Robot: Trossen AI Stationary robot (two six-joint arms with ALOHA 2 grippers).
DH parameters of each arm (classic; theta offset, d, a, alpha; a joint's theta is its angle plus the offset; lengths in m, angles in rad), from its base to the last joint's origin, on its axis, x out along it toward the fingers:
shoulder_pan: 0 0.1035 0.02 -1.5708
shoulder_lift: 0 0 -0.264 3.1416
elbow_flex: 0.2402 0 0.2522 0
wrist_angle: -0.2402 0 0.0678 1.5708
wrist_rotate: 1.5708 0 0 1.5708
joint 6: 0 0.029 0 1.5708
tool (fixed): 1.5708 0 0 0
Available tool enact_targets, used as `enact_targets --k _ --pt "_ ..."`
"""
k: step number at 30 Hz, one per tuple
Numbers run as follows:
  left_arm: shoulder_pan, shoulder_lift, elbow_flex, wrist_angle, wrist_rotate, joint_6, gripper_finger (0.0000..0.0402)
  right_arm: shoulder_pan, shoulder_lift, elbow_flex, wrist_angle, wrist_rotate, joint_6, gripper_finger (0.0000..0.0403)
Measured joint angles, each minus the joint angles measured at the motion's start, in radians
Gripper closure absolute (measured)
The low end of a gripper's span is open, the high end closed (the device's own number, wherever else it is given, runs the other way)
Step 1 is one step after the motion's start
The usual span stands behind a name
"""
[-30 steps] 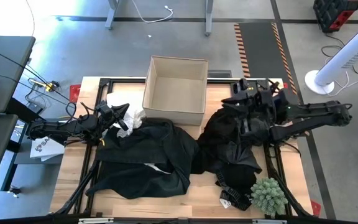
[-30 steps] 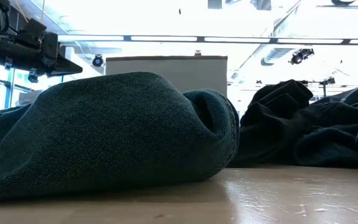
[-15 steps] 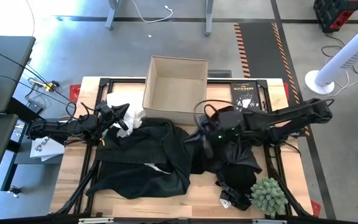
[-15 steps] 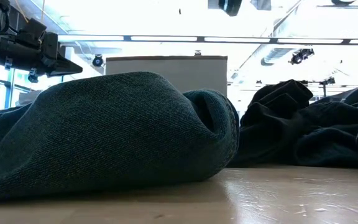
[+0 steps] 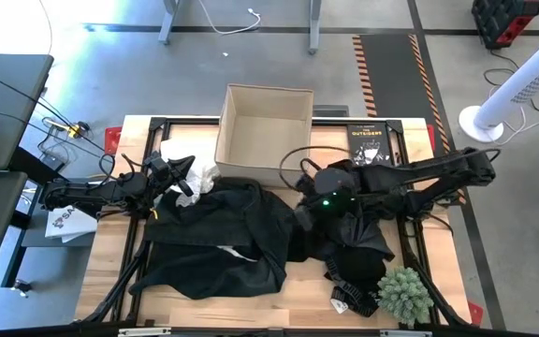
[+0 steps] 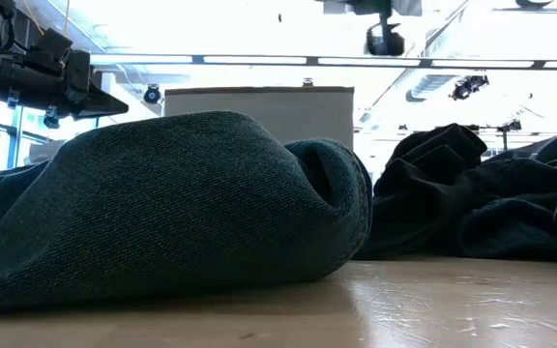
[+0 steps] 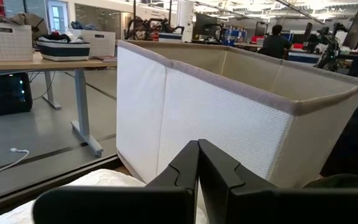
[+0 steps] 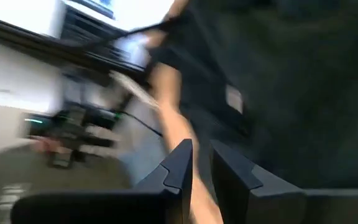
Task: Sort clothes
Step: Put the black shirt into the laundry bin
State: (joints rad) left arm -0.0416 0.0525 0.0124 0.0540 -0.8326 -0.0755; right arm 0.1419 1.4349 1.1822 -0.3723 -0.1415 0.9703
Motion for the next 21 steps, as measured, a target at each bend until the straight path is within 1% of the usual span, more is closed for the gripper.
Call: enact_targets --k 2,4,6,9,13,16,19,21 --pt "0.000 0.000 0.000 0.000 0.000 0.000 0.0394 0.010 -0.006 0.065 -0.253 0.083 -0.065 0.0350" --pt "0.000 0.000 0.000 0.000 0.000 0.000 0.0394 0.010 -0.001 0.105 -0.414 0.142 -0.140 0.0350" --pt "0.000 0.000 0.000 0.000 0.000 0.000 0.0394 0.009 -0.001 0.129 -0.502 0.178 -0.180 0.0350" --pt "0.000 0.000 0.000 0.000 0.000 0.000 0.0394 -0.024 -0.003 0.155 -0.586 0.186 -0.266 0.0350" --pt "0.000 0.000 0.000 0.000 0.000 0.000 0.0394 -0.106 -0.002 0.164 -0.672 0.210 -0.189 0.0341" --pt "0.000 0.000 0.000 0.000 0.000 0.000 0.0394 -0.142 0.004 0.160 -0.738 0.200 -0.188 0.0311" --pt "0.000 0.000 0.000 0.000 0.000 0.000 0.0394 -0.168 0.011 0.143 -0.762 0.197 -0.185 0.0263" --pt "0.000 0.000 0.000 0.000 0.000 0.000 0.0394 -0.179 0.011 0.132 -0.754 0.220 -0.185 0.0228"
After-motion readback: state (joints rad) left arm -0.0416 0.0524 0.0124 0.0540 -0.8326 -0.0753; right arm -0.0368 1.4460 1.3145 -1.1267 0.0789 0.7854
